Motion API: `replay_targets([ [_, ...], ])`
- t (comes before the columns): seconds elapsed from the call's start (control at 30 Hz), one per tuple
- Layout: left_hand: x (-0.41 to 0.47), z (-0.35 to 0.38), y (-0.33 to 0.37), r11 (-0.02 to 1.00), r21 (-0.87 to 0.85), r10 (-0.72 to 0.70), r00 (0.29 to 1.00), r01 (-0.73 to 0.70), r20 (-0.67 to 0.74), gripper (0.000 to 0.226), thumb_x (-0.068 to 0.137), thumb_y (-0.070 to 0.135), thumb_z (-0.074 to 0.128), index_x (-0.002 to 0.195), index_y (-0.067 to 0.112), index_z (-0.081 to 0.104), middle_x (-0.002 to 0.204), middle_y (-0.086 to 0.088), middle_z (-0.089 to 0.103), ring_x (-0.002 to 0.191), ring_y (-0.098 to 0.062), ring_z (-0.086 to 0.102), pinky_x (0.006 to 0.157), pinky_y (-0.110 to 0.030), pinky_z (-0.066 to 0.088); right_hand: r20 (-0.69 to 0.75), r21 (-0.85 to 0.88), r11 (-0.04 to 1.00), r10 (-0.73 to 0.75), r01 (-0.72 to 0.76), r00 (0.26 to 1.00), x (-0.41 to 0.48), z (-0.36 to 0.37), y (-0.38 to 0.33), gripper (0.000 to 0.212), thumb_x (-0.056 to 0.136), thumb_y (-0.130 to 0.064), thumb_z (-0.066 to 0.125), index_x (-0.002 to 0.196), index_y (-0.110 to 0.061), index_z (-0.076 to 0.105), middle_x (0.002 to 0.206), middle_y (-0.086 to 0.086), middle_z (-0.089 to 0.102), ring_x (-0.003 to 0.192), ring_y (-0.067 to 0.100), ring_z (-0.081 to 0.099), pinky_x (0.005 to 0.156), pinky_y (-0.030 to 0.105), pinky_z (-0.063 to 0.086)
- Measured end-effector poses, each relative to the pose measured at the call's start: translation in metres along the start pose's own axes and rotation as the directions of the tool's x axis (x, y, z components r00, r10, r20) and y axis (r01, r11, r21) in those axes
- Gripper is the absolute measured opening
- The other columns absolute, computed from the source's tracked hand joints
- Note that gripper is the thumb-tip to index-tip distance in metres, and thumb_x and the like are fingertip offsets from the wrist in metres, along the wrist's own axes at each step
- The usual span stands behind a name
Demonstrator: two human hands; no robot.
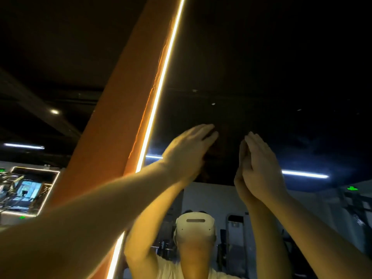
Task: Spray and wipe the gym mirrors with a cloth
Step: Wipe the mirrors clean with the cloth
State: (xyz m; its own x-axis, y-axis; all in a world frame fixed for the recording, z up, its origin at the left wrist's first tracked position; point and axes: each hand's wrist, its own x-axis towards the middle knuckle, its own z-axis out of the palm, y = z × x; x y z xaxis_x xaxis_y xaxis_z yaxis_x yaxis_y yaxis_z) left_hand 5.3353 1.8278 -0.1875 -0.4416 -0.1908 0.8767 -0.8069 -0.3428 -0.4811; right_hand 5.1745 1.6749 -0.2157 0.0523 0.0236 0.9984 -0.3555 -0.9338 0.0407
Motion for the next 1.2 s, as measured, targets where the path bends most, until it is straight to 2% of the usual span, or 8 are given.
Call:
replay_targets([
  [0.17,-0.032,-0.003,-0.070,0.951,-0.124,-0.292,0.954,0.283,-0.064,0.073,0.086,0.007,0.077,0.153,0.019,0.050,0.159,-0.011,0.045,0.145,-0.036,0.046,0.115,-0.054,0.046,-0.035,-0.019,1.000,0.000,0.000,0.999,-0.017,0.006,-0.010,0.060,0.102,-0.010,0.054,0.159,-0.011,0.033,0.169,0.006,0.024,0.158,0.019,0.015,0.129,0.044,0.017],
  [0.3,-0.021,-0.005,-0.008,0.905,-0.171,-0.409,0.908,0.391,-0.091,0.070,0.094,0.006,0.062,0.160,0.016,0.040,0.170,-0.008,0.029,0.157,-0.030,0.025,0.129,-0.046,0.025,0.006,0.027,1.000,-0.014,0.014,1.000,-0.026,0.001,-0.010,0.065,0.102,-0.007,0.053,0.161,-0.012,0.027,0.170,0.005,0.022,0.158,0.018,0.014,0.129,0.044,0.018],
  [0.47,-0.017,0.026,0.124,0.935,-0.287,-0.196,0.978,0.207,0.068,0.073,0.102,0.019,0.057,0.166,0.022,0.021,0.176,-0.001,0.005,0.161,-0.019,-0.005,0.121,-0.030,-0.016,0.077,0.231,0.971,0.050,-0.067,0.996,-0.045,-0.023,0.002,0.066,0.105,-0.009,0.049,0.163,-0.018,0.018,0.168,0.005,0.027,0.153,0.019,0.027,0.121,0.028,0.019],
  [0.67,-0.042,0.007,0.087,0.997,-0.056,-0.045,0.993,0.052,0.112,0.072,0.102,0.024,0.058,0.165,0.030,0.024,0.176,0.002,0.008,0.161,-0.020,0.007,0.124,-0.034,-0.002,0.070,0.191,0.977,0.084,-0.096,0.994,-0.069,-0.030,0.006,0.066,0.103,-0.008,0.052,0.162,-0.016,0.023,0.162,0.009,0.036,0.145,0.021,0.039,0.112,0.028,0.033],
  [0.83,-0.099,-0.016,-0.016,0.951,0.082,-0.298,0.954,0.298,-0.013,0.075,0.088,0.020,0.078,0.156,0.019,0.047,0.166,-0.012,0.038,0.149,-0.038,0.040,0.120,-0.053,0.039,0.077,0.002,0.999,0.040,-0.040,0.996,-0.077,-0.014,-0.002,0.068,0.102,-0.020,0.054,0.162,-0.010,0.024,0.170,0.012,0.020,0.158,0.027,0.016,0.127,0.050,0.023],
  [1.0,-0.096,-0.003,0.034,0.857,-0.142,-0.503,0.864,0.495,-0.026,0.066,0.096,0.003,0.063,0.158,0.011,0.043,0.171,-0.015,0.025,0.159,-0.036,0.017,0.130,-0.054,0.016,0.190,-0.130,0.986,-0.082,0.108,0.978,-0.097,-0.027,0.015,0.075,0.104,-0.025,0.051,0.165,-0.013,0.009,0.173,0.005,0.002,0.159,0.018,-0.002,0.127,0.033,0.000],
  [1.1,-0.083,0.016,0.109,0.877,-0.273,-0.402,0.915,0.394,0.029,0.064,0.104,0.018,0.053,0.163,0.021,0.031,0.176,0.002,0.006,0.161,-0.016,-0.006,0.130,-0.041,0.000,0.219,-0.131,0.987,-0.058,0.088,0.974,-0.114,-0.042,0.033,0.076,0.102,-0.023,0.055,0.164,-0.011,0.012,0.173,0.006,0.006,0.159,0.019,0.002,0.129,0.036,0.003],
  [1.2,-0.065,0.036,0.181,0.925,-0.274,-0.236,0.964,0.262,0.127,0.061,0.107,0.040,0.030,0.164,0.021,0.027,0.176,0.002,0.001,0.160,-0.015,-0.013,0.130,-0.041,-0.004,0.210,-0.099,0.995,0.019,0.001,0.978,-0.137,-0.062,0.052,0.070,0.102,-0.021,0.054,0.162,-0.007,0.022,0.171,0.010,0.016,0.158,0.023,0.014,0.129,0.043,0.013],
])
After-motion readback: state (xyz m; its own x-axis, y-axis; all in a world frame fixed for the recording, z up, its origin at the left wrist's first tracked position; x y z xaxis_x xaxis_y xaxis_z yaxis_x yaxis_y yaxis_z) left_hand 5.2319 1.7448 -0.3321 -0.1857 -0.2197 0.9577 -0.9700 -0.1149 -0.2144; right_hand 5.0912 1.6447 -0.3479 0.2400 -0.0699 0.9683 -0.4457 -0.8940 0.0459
